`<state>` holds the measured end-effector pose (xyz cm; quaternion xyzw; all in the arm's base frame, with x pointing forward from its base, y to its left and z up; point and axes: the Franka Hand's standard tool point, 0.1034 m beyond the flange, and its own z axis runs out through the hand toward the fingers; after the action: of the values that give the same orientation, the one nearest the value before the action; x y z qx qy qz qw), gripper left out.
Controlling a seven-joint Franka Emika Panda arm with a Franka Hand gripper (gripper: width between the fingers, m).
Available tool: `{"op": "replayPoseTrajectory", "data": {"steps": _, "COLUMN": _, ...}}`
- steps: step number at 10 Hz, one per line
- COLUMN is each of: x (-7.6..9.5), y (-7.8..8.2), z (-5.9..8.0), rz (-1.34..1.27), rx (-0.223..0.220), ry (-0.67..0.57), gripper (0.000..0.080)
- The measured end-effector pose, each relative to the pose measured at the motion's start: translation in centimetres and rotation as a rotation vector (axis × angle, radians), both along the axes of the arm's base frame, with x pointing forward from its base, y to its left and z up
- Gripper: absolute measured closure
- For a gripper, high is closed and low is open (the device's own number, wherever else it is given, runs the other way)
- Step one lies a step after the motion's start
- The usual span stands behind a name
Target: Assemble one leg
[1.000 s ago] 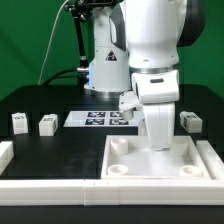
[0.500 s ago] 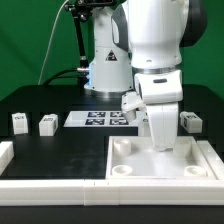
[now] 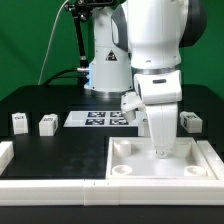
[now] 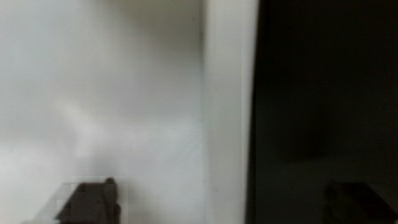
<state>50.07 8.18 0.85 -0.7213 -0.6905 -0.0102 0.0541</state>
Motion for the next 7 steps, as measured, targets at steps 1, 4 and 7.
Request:
{"op": "replayPoseTrajectory", "data": {"steps": 1, "x": 0.0, "y": 0.0, "z": 0.0, "rz": 0.000, "rx": 0.000, "ry": 0.000, "gripper": 0.0179}}
{"op": "replayPoseTrajectory", "data": {"steps": 4, "x": 0.0, "y": 0.0, "z": 0.0, "rz": -0.001, "rx": 0.000, "ry": 0.000, "gripper": 0.0151}}
{"op": "replayPoseTrajectory", "data": {"steps": 7, "x": -0.6, "y": 0.3, "z": 1.7, "rz": -0.043, "rx": -0.014, "ry": -0.008, "gripper": 0.0150}}
